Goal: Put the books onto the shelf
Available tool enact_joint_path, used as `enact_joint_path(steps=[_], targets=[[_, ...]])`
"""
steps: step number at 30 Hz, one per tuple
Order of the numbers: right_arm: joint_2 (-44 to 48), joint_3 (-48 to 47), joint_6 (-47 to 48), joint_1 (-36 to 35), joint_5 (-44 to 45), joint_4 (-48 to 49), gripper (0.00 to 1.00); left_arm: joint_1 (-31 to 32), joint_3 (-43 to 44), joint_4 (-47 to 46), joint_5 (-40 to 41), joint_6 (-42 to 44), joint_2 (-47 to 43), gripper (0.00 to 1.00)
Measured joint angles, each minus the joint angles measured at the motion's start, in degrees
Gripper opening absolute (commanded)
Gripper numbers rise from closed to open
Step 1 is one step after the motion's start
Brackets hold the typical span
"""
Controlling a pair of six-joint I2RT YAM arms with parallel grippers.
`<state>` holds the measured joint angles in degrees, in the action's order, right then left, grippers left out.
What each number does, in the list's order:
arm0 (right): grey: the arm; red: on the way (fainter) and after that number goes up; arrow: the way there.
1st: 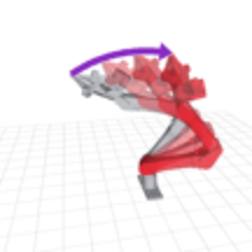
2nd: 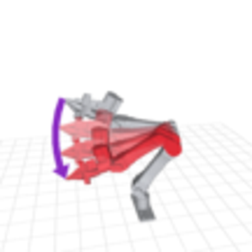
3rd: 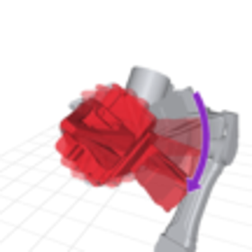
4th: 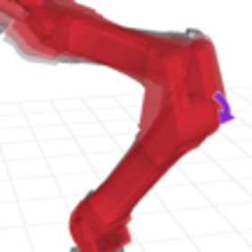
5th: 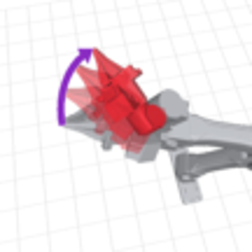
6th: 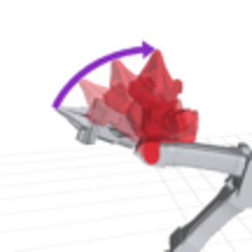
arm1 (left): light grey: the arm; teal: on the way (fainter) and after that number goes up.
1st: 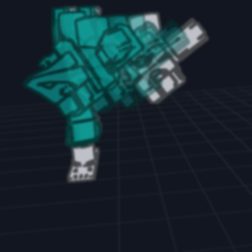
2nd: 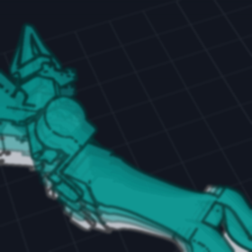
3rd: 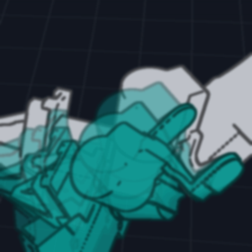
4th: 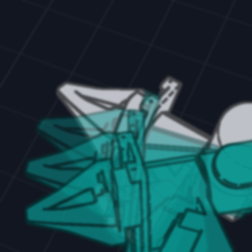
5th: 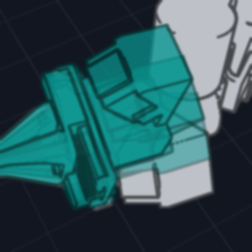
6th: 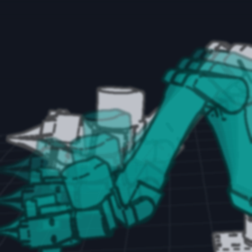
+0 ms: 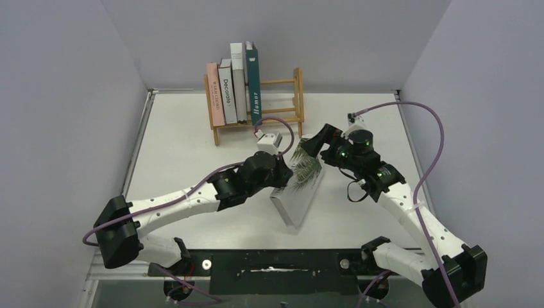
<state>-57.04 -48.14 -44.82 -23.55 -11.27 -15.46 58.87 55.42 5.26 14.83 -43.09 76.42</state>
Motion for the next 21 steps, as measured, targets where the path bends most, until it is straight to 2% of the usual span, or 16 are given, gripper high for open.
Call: enact_joint_path(steps=[8,21], targets=[[-4.35,-2.29,-3.8,-2.36,2.51,-2.6,0.88,5.6,5.29,4.31,8.02,3.61,5.53,0.0],[4.63,4.63,-6.71,-2.75,5.49,-4.94,0.9,10.97,10.19,8.2,16.39,5.84,9.49,0.0]])
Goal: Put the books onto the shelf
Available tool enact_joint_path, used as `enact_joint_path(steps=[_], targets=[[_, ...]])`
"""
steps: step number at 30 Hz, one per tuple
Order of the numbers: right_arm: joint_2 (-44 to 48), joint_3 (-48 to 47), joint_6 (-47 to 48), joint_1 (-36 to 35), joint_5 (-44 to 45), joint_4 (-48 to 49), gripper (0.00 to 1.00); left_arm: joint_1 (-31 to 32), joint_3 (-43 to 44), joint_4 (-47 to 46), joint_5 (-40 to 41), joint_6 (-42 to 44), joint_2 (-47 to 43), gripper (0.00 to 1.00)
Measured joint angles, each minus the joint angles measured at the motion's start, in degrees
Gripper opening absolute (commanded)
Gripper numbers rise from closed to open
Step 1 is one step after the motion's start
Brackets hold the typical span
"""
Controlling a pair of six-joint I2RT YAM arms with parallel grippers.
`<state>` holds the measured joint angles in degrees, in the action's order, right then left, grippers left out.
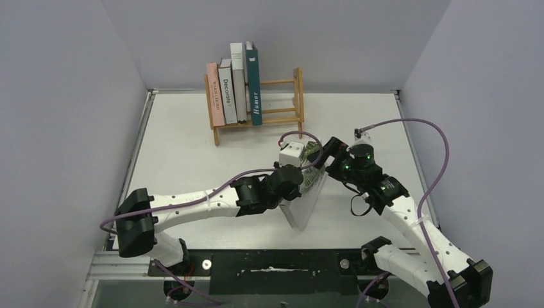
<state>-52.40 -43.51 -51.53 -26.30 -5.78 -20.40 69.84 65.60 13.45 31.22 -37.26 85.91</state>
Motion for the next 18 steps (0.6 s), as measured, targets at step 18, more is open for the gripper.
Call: enact_joint_path(steps=[18], targets=[[2.4,6.14,-3.41,0.0,-1.73,1.11,0.9,3.67,2.97,0.09,1.27,0.28,2.78,0.0]])
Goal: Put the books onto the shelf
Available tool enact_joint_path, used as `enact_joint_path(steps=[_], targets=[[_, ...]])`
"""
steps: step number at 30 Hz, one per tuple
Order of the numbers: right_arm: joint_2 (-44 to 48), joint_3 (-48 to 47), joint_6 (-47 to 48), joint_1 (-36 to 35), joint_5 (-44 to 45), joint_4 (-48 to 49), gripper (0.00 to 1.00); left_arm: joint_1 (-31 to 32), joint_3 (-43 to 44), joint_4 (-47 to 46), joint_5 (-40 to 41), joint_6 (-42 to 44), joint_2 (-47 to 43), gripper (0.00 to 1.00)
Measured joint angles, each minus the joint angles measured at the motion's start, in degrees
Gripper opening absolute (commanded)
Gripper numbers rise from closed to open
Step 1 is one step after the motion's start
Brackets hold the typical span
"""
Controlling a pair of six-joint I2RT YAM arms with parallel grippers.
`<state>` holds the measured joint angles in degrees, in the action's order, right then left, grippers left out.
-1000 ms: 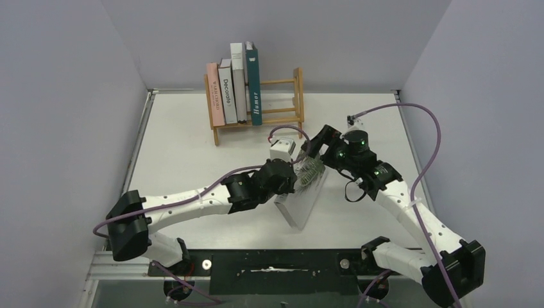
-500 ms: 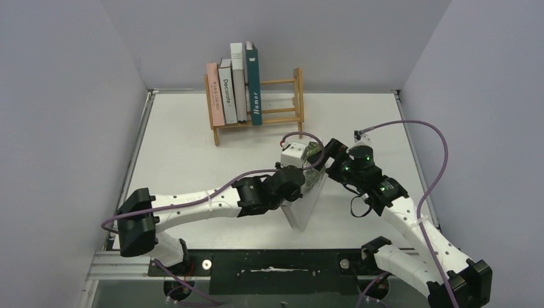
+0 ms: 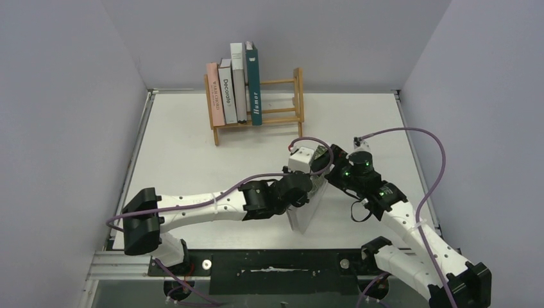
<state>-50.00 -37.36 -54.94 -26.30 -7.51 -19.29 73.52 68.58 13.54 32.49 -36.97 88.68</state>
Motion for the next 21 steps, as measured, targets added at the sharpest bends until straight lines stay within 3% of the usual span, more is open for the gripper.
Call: enact_joint_path(steps=[16,21], targets=[[5.38,1.88,-2.21,-0.17,-0.2,-2.19,0.9,4.11,3.65,-0.83,-1.03,-0.09,3.69,0.26],[7.69,2.03,-2.89,-0.87,0.63,-4.7,0.9,5.22,4.22,-1.09,-1.29,-0.24,4.33,0.3]])
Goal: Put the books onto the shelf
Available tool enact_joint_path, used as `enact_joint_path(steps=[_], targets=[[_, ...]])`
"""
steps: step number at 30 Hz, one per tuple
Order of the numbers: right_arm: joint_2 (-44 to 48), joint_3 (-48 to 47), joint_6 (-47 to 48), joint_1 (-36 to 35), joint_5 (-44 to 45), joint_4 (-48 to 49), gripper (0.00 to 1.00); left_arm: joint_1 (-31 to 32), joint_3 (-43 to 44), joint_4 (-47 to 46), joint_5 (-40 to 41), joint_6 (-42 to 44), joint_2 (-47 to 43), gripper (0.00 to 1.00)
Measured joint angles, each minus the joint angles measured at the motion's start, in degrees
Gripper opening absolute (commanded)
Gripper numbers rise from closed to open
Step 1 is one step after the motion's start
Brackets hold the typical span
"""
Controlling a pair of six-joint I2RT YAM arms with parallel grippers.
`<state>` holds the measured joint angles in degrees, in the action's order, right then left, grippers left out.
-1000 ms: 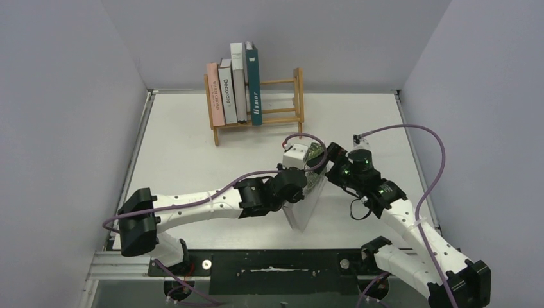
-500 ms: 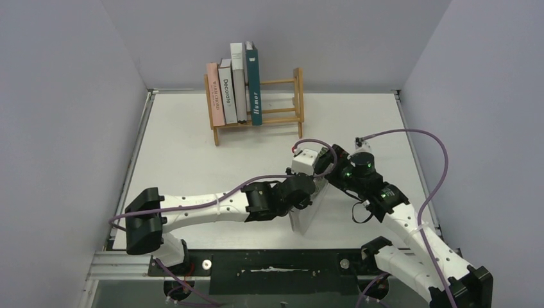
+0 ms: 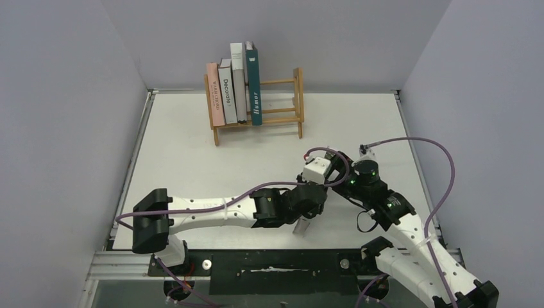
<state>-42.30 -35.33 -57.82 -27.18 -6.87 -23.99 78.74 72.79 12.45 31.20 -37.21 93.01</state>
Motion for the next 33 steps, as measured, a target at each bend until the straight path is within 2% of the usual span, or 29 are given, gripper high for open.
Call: enact_joint_path(steps=[14,23,33], targets=[[0.85,1.25,-1.25,-1.09,1.95,-6.4,0.9,0.74,0.0,-3.52,-1.99,-0.24,0.98,0.3],[1.75,1.4,-1.49,-1.09,3.06,-9.62,0.9,1.29,-1.36,-9.42,-6.14,-1.4,2.4,0.3],[6.36,4.33,-2.95,-1.09,3.41,-12.41,0.89,2.45,-4.59,-13.07,-8.81,-1.73,0.28,0.3]])
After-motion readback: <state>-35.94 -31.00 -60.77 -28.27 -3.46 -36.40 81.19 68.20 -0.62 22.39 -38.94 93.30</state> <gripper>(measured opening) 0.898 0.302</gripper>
